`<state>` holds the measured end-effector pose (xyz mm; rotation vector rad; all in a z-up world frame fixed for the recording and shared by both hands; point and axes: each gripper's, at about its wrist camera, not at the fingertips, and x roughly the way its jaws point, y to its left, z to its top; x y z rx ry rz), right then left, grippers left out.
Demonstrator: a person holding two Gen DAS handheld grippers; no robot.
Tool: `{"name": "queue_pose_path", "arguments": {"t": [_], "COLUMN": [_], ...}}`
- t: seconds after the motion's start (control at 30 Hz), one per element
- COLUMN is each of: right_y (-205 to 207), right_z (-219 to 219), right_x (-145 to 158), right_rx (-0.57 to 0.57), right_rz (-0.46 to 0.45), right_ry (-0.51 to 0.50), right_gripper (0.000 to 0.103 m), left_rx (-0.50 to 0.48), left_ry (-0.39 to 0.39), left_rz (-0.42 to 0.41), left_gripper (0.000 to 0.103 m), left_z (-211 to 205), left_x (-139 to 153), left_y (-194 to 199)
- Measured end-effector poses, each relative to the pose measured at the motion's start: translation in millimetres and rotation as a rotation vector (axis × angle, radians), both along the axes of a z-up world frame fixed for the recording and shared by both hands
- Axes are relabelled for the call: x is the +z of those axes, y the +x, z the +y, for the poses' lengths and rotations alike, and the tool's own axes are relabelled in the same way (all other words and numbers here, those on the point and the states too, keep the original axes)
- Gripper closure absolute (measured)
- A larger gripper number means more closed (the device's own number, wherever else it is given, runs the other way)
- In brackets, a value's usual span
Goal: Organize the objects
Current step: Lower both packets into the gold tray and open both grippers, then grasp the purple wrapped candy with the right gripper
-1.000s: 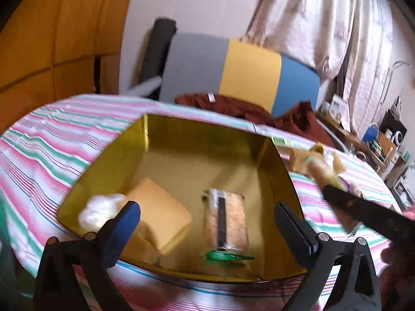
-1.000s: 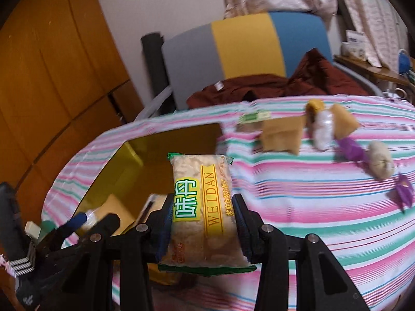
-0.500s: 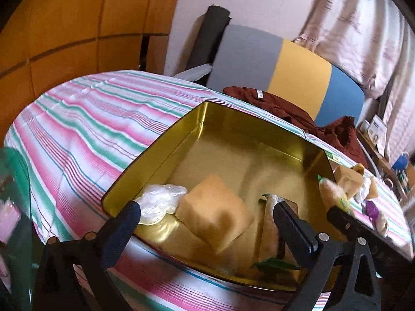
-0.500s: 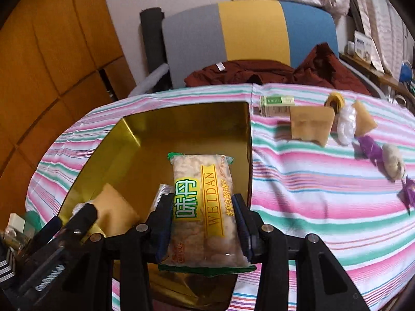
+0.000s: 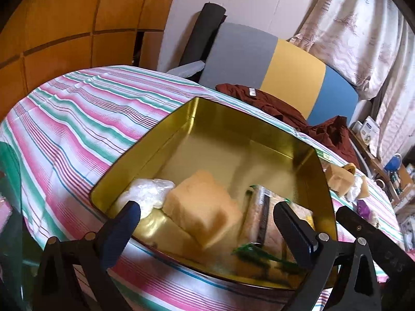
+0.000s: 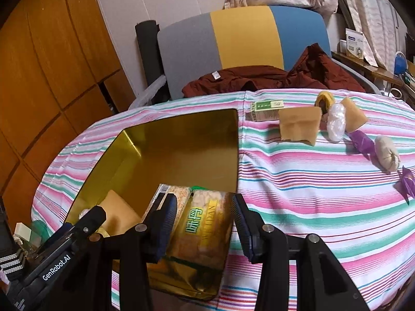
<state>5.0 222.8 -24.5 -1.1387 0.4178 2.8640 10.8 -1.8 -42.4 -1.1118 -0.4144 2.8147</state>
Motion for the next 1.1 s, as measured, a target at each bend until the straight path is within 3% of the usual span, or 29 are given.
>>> {"name": "queue_pose_path", "arguments": {"t": [0.13, 0.33, 0.6, 0.9, 1.1], "right_y": [6, 14, 40, 89, 112], "right_z": [11, 39, 95, 186, 257], "right_x": [4, 1, -19, -38, -34], "right_rx": [-0.03, -0.099, -0.218, -0.448, -0.647], "right_rz": [0.011, 0.001, -0.054, -0.097, -0.051], "right_ry": [0.003, 0.008, 0.032, 0.066, -0.015], "right_gripper": [0.058, 0.058, 0.058, 0.058, 0.054], "left_rx": [-0.045, -0.114, -0.247, -0.399, -0.46], "left_ry": [0.027, -0.009, 0.045, -0.002, -0.008], "left_rz": [-0.012, 0.002, 0.005, 0.018, -0.01], "left_gripper": [0.0, 0.0, 0.0, 0.0, 0.0], "left_z": [7, 27, 51, 93, 109], "left_x": [0, 3, 9, 14, 11], "left_y": [1, 9, 20, 40, 52]}}
